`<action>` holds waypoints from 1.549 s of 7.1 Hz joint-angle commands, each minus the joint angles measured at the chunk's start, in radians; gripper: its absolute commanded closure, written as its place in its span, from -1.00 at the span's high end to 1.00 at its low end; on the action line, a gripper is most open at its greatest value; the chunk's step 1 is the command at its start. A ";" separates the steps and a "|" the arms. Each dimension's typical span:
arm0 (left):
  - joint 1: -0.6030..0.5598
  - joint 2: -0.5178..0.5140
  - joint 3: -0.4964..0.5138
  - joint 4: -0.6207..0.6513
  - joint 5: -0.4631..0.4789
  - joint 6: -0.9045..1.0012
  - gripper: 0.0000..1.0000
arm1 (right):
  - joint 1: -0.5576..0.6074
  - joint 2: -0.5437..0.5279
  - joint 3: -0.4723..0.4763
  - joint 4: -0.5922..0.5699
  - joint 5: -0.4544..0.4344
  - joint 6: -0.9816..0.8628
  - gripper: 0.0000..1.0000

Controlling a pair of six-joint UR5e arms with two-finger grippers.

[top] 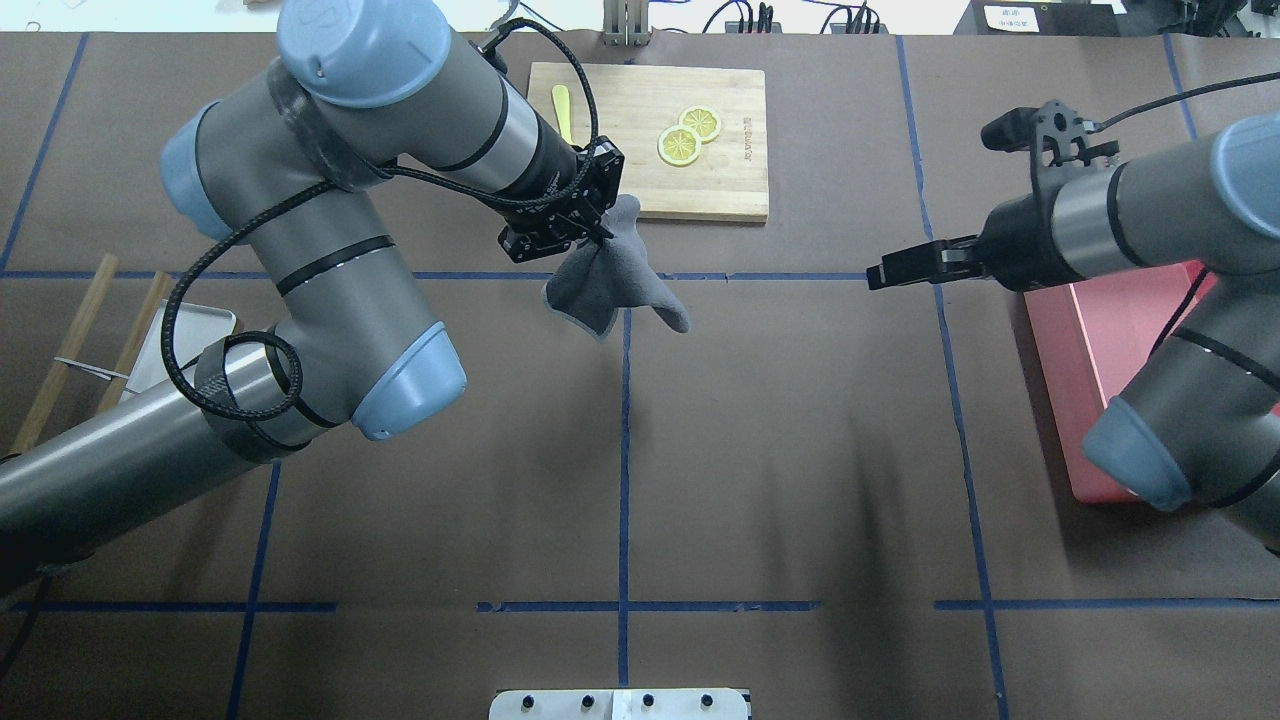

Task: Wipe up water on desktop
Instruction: 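Lift the grey cloth with the left gripper while the right arm reaches in, then grasp the grey cloth with the right gripper from the left gripper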

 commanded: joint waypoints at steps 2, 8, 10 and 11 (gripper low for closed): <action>0.039 -0.029 0.010 0.002 0.026 -0.106 -1.00 | -0.182 0.109 0.005 -0.007 -0.221 0.035 0.99; 0.070 -0.041 0.018 0.000 0.061 -0.117 -1.00 | -0.285 0.183 0.004 -0.037 -0.321 0.035 0.98; 0.085 -0.052 0.013 0.002 0.061 -0.120 -1.00 | -0.293 0.185 0.002 -0.037 -0.344 0.029 0.95; 0.093 -0.056 0.012 0.002 0.061 -0.120 -1.00 | -0.302 0.183 0.002 -0.037 -0.358 0.028 0.84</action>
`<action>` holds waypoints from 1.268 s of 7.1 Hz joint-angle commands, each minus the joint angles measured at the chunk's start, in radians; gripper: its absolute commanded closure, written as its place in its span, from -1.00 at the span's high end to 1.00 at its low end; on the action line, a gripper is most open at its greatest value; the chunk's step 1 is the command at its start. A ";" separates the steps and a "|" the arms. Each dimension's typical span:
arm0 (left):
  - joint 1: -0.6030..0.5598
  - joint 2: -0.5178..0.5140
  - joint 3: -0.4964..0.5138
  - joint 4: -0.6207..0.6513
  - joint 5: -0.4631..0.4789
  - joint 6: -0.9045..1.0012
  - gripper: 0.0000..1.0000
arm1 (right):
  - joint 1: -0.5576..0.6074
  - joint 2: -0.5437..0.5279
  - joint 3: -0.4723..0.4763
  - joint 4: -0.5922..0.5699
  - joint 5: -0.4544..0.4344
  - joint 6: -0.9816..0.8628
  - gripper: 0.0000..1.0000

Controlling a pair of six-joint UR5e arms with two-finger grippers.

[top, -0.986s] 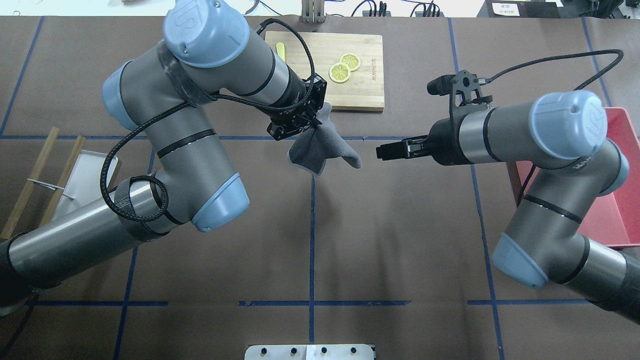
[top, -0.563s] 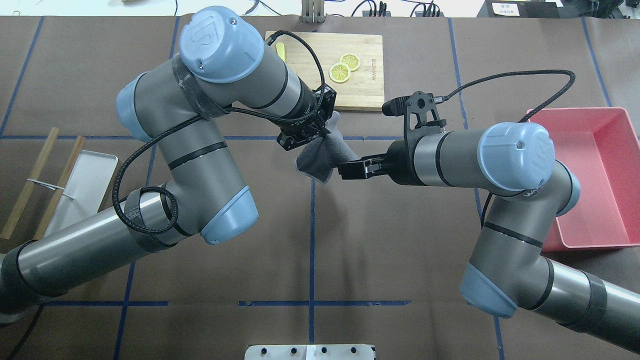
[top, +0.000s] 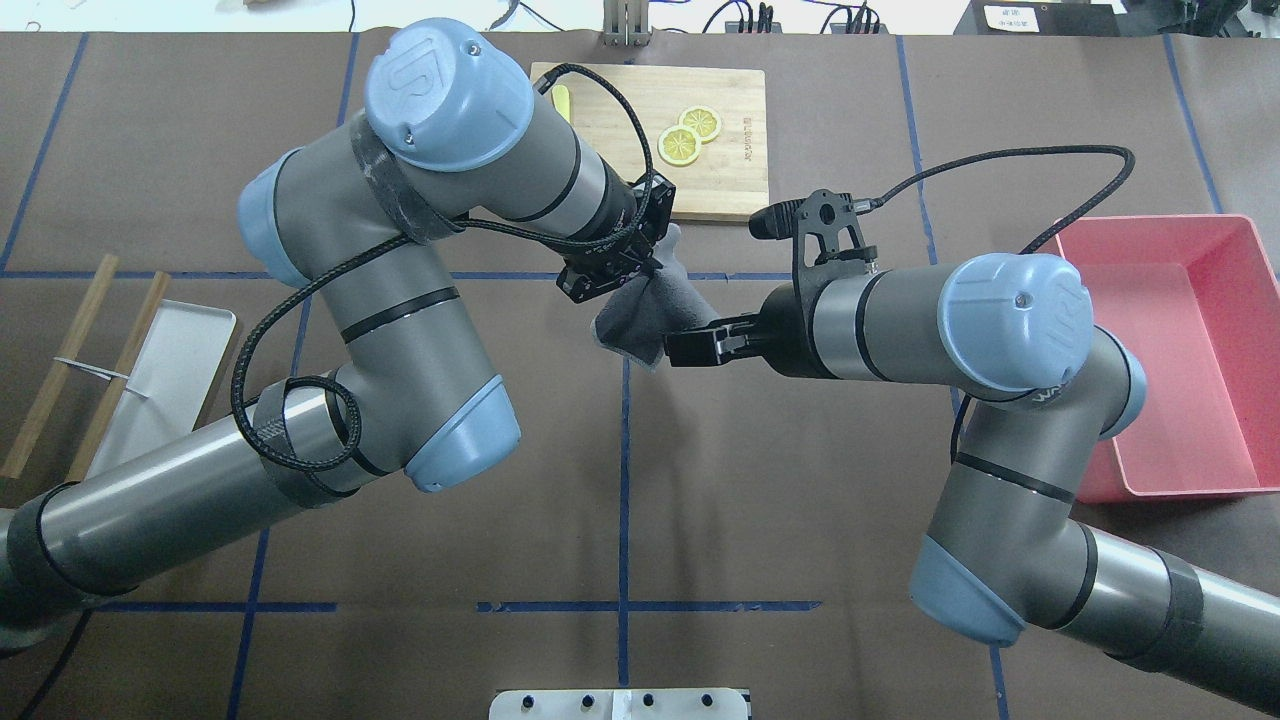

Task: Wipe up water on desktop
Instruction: 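Grasp the grey cloth with the right gripper from the left gripper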

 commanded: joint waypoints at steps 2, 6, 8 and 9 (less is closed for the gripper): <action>0.013 -0.004 -0.004 0.000 0.000 0.002 -1.00 | -0.018 -0.002 0.003 0.000 -0.033 -0.006 0.00; 0.018 -0.003 -0.007 -0.001 0.000 0.012 -0.56 | -0.065 -0.008 0.006 -0.024 -0.165 -0.007 -1.00; 0.012 0.010 -0.046 -0.001 0.000 0.071 0.81 | -0.069 -0.019 0.033 -0.055 -0.185 -0.009 -1.00; -0.016 0.033 -0.082 -0.001 0.000 0.087 0.98 | -0.073 -0.050 0.108 -0.172 -0.183 0.009 -1.00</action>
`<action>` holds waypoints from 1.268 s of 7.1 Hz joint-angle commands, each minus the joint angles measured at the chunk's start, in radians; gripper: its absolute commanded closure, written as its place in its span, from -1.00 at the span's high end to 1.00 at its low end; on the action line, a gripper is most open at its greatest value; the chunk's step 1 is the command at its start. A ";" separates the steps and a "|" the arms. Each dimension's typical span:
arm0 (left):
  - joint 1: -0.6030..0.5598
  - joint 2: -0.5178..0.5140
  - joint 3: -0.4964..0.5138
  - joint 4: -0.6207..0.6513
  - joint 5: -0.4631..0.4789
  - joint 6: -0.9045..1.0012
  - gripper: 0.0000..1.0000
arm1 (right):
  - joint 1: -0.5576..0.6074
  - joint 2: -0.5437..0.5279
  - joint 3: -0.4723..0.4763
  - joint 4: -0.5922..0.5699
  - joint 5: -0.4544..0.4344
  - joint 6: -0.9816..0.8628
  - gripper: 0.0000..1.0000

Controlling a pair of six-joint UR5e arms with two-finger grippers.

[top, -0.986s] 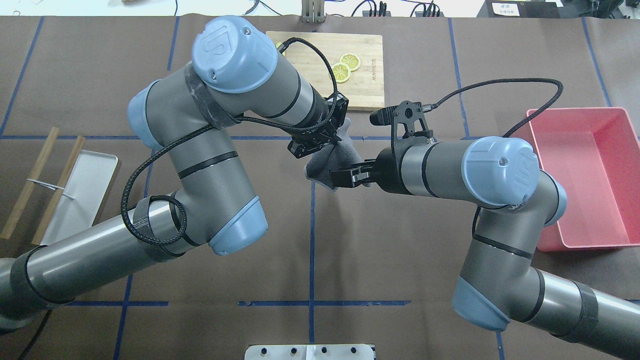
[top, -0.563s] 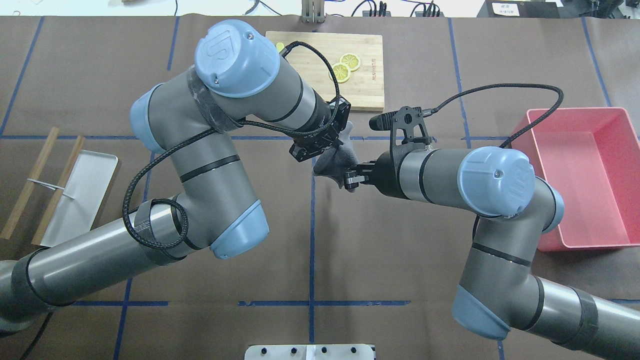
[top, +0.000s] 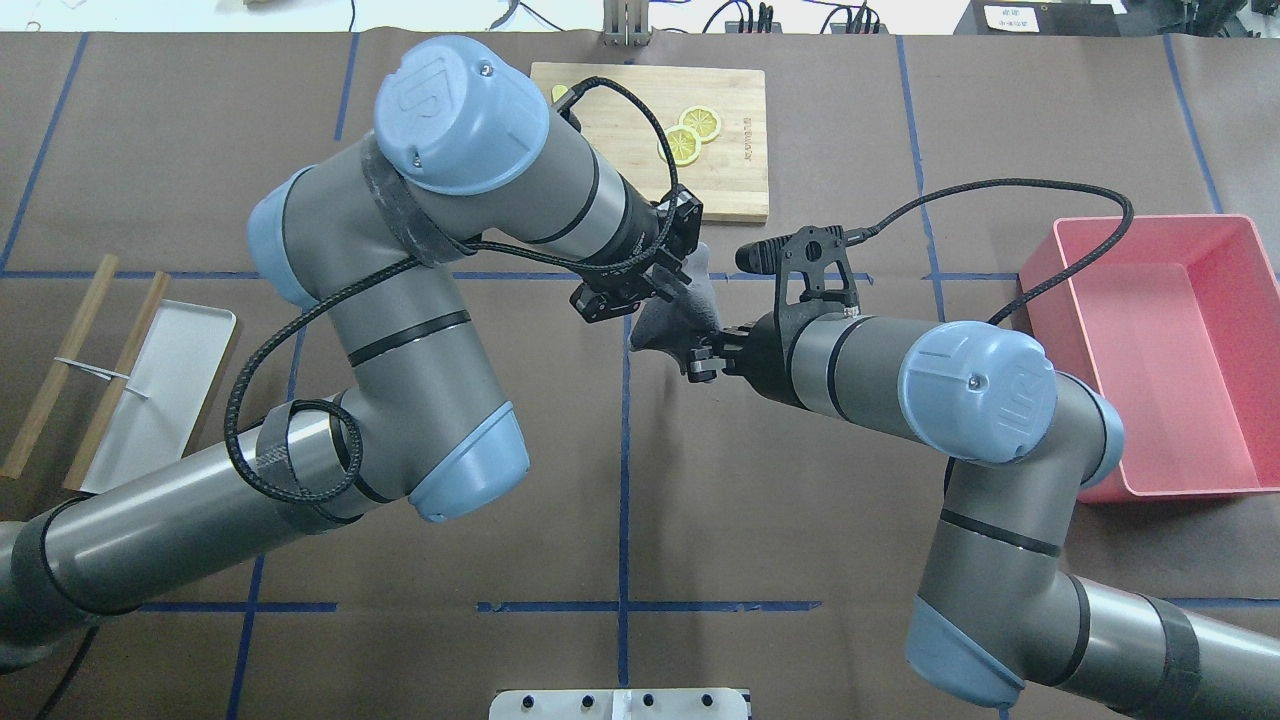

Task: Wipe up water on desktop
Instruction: 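Grasp the grey cloth with the right gripper from the left gripper, then open and withdraw the left gripper while the right gripper lowers the cloth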

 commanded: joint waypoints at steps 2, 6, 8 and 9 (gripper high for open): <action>-0.088 0.152 -0.180 0.007 -0.009 0.111 0.99 | -0.004 -0.031 0.157 -0.385 0.069 0.270 -1.00; -0.209 0.399 -0.322 0.016 -0.009 0.412 0.98 | 0.002 -0.041 0.059 -0.638 0.255 0.259 -1.00; -0.277 0.499 -0.379 0.101 -0.009 0.650 0.99 | -0.007 0.004 -0.039 -0.626 0.269 0.250 -1.00; -0.312 0.499 -0.413 0.228 -0.009 0.785 0.99 | -0.010 0.095 -0.122 -0.596 0.278 0.262 -1.00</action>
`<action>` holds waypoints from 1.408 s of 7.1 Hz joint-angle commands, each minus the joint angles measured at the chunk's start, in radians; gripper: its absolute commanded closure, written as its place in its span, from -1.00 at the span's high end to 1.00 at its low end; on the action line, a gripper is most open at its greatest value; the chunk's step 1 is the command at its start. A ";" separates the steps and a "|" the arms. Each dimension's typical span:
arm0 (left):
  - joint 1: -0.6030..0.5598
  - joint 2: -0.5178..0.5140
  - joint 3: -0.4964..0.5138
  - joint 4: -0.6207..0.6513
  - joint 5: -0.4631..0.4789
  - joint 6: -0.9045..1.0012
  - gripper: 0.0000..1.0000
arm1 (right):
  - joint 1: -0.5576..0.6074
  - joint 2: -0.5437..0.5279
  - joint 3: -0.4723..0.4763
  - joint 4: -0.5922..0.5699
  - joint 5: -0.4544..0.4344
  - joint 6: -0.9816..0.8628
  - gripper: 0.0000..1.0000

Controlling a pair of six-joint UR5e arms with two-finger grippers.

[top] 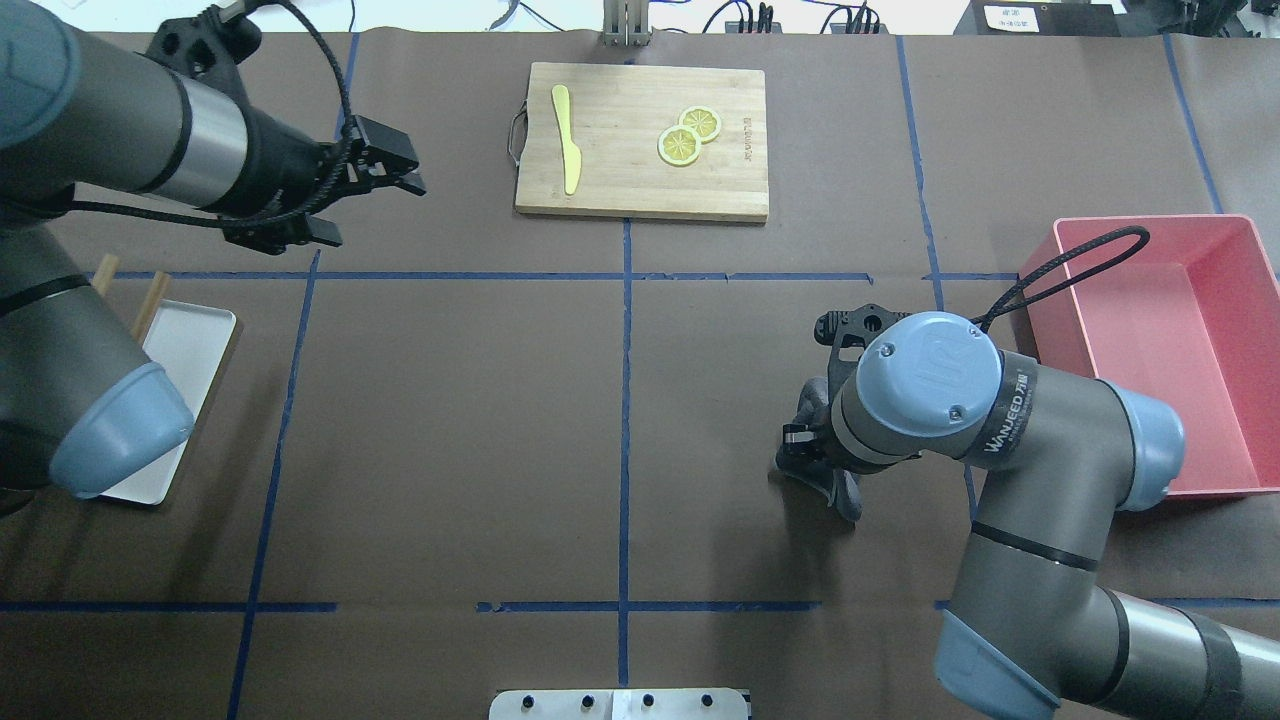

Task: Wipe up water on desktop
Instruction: 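Open and withdraw the left gripper while the right gripper lowers the cloth, then wipe the table with the cloth in the right gripper, sliding it back and forth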

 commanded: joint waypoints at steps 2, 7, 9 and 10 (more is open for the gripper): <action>-0.082 0.029 -0.096 0.278 0.005 0.354 0.99 | -0.006 0.211 -0.219 0.124 0.056 0.057 -1.00; -0.217 0.193 -0.115 0.283 0.003 0.726 0.99 | 0.189 -0.069 -0.093 0.196 0.256 -0.124 -1.00; -0.248 0.228 -0.113 0.281 0.003 0.797 0.99 | 0.227 -0.191 -0.037 0.198 0.258 -0.203 -1.00; -0.251 0.233 -0.112 0.281 0.003 0.808 0.99 | 0.228 -0.192 -0.037 0.198 0.256 -0.210 -1.00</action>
